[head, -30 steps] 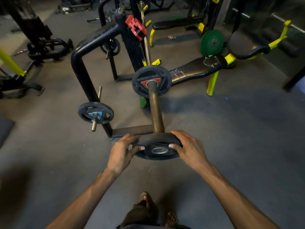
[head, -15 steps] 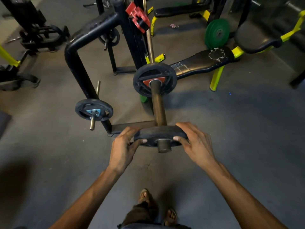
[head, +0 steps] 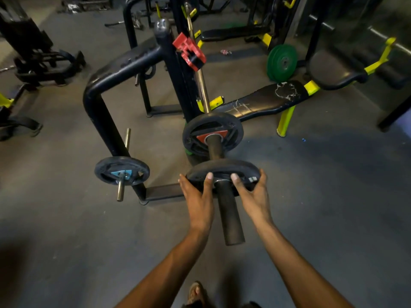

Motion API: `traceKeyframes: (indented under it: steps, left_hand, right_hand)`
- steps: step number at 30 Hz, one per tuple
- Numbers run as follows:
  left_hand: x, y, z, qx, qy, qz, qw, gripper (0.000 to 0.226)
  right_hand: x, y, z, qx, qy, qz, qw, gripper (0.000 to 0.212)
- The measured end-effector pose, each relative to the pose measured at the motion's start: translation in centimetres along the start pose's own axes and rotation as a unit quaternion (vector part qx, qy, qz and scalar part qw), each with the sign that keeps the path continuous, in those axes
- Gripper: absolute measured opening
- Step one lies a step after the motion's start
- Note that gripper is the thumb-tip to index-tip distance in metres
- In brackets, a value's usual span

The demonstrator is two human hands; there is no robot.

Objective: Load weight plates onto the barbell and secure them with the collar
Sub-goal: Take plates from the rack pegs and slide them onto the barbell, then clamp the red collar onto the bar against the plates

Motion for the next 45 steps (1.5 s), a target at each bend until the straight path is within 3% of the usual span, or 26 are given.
traceKeyframes:
  steps: [3,7,9,11,15,19,22,27,29,32,35,37,40,45]
  left_hand:
    - [0.8,-1.6,-0.7,-0.018,0.004,-0.012,1.0,0.11]
    - [1.9,-5.3,-1.4,-0.036,0.017,-0.014,0.999,0.118]
    - [2.9,-8.6,-2.6,-0.038,0.032,-0.016,0.999,0.114]
    - [3.9,-11.1,-4.6,-0.047,0.042,-0.009,0.998,0.097]
    - [5.0,-11.9,-5.1,-0.052,0.059,-0.03,0.996,0.107]
    - [4.4,-11.8,-5.1,-0.06,0.039,-0.021,0.997,0.08]
    - [3.0,-11.5,-6.8,-0.034,-0.007,-0.039,0.999,0.077]
    - [1.9,-12.8,-12.7,0.15,-0.108,-0.086,0.979,0.042]
    - [2.8,-14.7,-16.2,0.193,-0.139,-0.079,0.968,0.036]
    - [4.6,-17.4,-21.6,0.241,-0.174,-0.046,0.954,0.038]
    - [5.9,-19.6,-25.6,0.238,-0.18,-0.039,0.954,0.028]
    - [6.5,-21.4,-26.6,0.214,-0.169,-0.041,0.961,0.021]
    - [6.9,-23.2,-26.7,0.151,-0.129,-0.044,0.979,0.037]
    - [7.4,-23.9,-26.6,0.082,-0.039,-0.03,0.995,0.041]
  right_hand:
    - [2.0,-1.1,-0.2,0.05,-0.043,-0.014,0.998,0.127]
    - [4.3,-4.2,2.4,0.043,-0.029,-0.007,0.999,0.136]
    - [5.8,-6.5,5.1,0.033,-0.013,0.001,0.999,0.13]
    - [7.2,-8.7,7.3,0.031,0.01,0.015,0.999,0.121]
    - [8.1,-10.6,7.6,0.023,0.026,0.039,0.999,0.118]
    - [7.3,-11.3,6.8,0.02,0.062,0.063,0.996,0.118]
    - [5.5,-11.2,7.7,-0.027,0.084,0.066,0.994,0.102]
    - [4.4,-12.6,14.9,-0.227,0.049,0.028,0.972,0.044]
    - [6.0,-14.8,18.9,-0.274,0.043,0.047,0.96,0.037]
    - [9.0,-18.5,24.4,-0.311,0.074,0.099,0.942,0.043]
    - [11.9,-21.9,27.8,-0.274,0.096,0.152,0.945,0.066]
    - [13.4,-23.7,28.8,-0.266,0.12,0.174,0.941,0.083]
    - [14.8,-25.3,28.7,-0.222,0.106,0.222,0.944,0.098]
    - [16.2,-26.1,28.1,-0.127,0.011,0.306,0.943,0.099]
Point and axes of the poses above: each hand's wrist, its own y-axis away from the middle knuckle, its own x-axis out of the palm, z = x × y, the point moved 1 cm from there along -y, towards the middle knuckle, and after that the axes turned 9 degrees about -z, right-handed, at the moved point
